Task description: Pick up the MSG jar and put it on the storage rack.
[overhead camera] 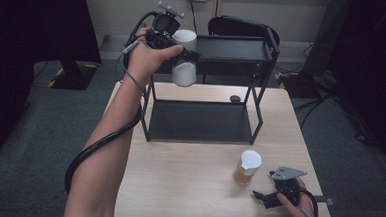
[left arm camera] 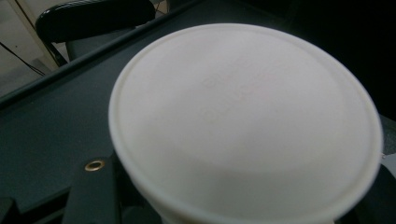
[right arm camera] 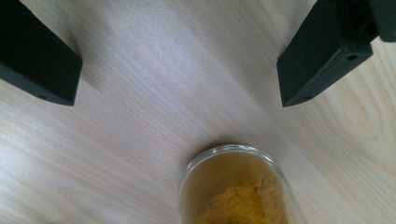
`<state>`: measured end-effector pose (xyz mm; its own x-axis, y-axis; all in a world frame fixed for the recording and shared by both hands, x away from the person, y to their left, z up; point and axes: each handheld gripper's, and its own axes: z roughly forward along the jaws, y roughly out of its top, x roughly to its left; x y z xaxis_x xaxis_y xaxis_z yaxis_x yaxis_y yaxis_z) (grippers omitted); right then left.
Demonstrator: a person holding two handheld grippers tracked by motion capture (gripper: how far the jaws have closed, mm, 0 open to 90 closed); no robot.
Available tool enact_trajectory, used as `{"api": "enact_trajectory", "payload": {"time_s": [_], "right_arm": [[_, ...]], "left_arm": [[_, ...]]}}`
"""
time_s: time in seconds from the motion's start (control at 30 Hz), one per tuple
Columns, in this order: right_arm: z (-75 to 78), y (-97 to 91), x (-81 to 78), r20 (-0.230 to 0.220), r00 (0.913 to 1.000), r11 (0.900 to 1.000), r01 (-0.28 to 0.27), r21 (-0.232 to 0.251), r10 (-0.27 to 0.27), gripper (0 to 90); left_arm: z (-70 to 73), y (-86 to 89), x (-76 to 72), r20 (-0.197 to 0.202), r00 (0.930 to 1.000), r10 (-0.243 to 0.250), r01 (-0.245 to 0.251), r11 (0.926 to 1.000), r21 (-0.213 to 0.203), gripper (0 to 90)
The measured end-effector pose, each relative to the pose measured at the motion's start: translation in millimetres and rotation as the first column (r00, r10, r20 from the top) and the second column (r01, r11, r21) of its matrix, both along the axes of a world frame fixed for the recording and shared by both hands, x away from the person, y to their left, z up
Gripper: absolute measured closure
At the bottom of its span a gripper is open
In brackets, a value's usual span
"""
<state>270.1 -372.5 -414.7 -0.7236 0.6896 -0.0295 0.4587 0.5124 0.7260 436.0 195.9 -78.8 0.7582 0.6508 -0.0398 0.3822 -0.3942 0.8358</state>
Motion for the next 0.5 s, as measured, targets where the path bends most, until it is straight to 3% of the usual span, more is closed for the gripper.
{"api": "enact_trajectory", "payload": {"time_s": [0.5], "right_arm": [[0.0, 0.0, 0.0, 0.000, 1.0000, 1.0000, 0.000, 0.000, 0.000, 0.0]], "left_arm": [[18.1, -0.4, 11.6, 0.002, 1.0000, 0.007, -0.007, 0.9998, -0.016, 34.9]]}}
